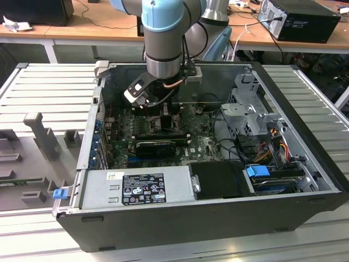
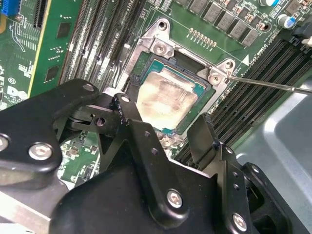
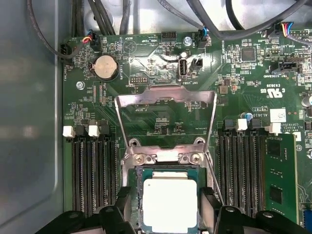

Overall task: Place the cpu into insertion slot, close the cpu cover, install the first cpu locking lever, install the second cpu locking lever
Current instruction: 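Place the cpu into insertion slot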

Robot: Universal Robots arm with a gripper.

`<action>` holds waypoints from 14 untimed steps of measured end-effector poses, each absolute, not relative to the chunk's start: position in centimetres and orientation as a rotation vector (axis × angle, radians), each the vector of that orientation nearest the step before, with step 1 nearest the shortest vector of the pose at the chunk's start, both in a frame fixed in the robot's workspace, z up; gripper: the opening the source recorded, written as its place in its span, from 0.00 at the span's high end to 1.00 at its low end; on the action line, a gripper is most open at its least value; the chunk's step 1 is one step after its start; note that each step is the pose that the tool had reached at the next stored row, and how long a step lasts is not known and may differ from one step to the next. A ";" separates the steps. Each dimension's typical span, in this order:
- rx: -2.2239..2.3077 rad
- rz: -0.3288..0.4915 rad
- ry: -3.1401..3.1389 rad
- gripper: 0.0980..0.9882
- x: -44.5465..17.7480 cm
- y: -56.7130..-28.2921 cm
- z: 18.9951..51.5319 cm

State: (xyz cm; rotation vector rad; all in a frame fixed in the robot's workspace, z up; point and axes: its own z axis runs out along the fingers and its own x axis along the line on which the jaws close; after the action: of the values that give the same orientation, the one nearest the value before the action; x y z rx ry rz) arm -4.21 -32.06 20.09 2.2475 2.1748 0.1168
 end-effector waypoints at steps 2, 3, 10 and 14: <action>2.248 0.121 2.178 0.37 -4.2 -32.0 20.1; 2.248 0.122 2.178 0.37 -4.1 -32.0 20.1; 2.247 0.123 2.181 0.37 -4.1 -31.9 20.2; 2.245 0.120 2.180 0.37 -4.1 -31.9 21.1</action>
State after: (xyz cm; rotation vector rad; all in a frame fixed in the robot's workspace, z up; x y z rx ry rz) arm -4.07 -31.94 21.08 2.2449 2.1801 0.1197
